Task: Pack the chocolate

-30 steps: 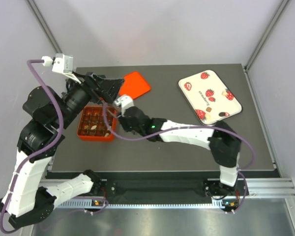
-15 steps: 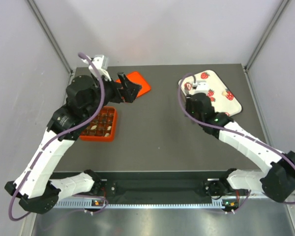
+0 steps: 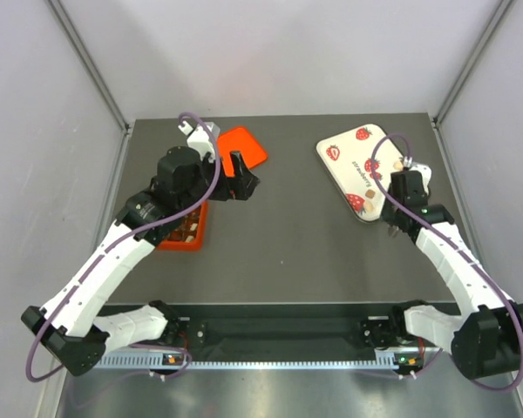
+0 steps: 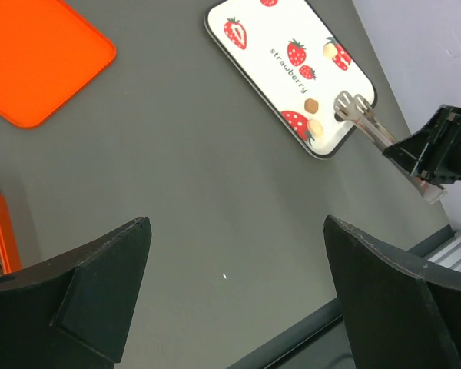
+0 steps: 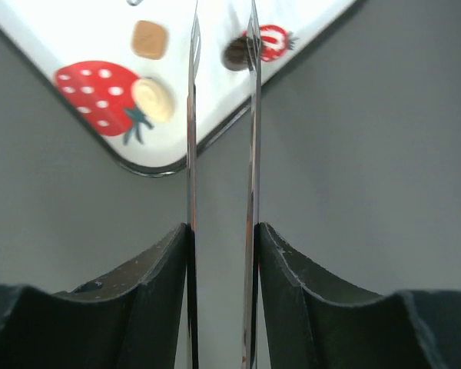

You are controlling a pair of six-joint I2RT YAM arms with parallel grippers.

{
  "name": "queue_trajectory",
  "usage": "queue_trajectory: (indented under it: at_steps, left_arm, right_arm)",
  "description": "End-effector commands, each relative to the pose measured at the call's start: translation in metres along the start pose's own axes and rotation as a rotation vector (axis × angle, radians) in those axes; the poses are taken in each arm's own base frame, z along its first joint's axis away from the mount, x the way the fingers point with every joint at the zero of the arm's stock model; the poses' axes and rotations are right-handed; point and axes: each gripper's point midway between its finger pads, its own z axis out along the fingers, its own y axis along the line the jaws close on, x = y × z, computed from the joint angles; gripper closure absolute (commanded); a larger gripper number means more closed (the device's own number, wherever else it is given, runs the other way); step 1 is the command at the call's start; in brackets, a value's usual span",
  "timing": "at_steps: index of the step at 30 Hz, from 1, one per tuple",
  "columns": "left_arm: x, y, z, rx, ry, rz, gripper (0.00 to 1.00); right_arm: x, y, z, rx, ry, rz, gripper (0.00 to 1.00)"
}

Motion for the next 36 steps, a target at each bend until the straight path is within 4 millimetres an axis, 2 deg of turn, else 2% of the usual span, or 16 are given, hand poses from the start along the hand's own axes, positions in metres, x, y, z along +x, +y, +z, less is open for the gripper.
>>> queue_trajectory:
  at_steps: [1,8,19,25,36]
  left_arm:
    - [-0.015,-0.005,-0.002,0.032,-0.064,-0.011,0.01]
    - [-0.014,-0.006,-0.006,0.056,-0.061,0.001,0.01]
    - [-0.019,-0.002,-0.011,0.049,-0.075,0.007,0.01]
    - [-0.021,-0.002,-0.012,0.052,-0.078,0.004,0.01]
    - [-0.027,-0.005,-0.012,0.06,-0.087,-0.001,0.01]
  right_arm:
    - [-0.001,-0.013,-0.004,0.01,0.015,0.064,0.6]
    - [0.003,-0.017,-0.003,0.026,0.028,0.088,0.59]
    - [0.015,-0.013,0.012,0.032,0.069,0.095,0.59]
    - [0.011,-0.008,0.023,0.017,0.057,0.089,0.6]
    - [0.008,0.0,0.023,-0.023,0.062,0.078,0.66]
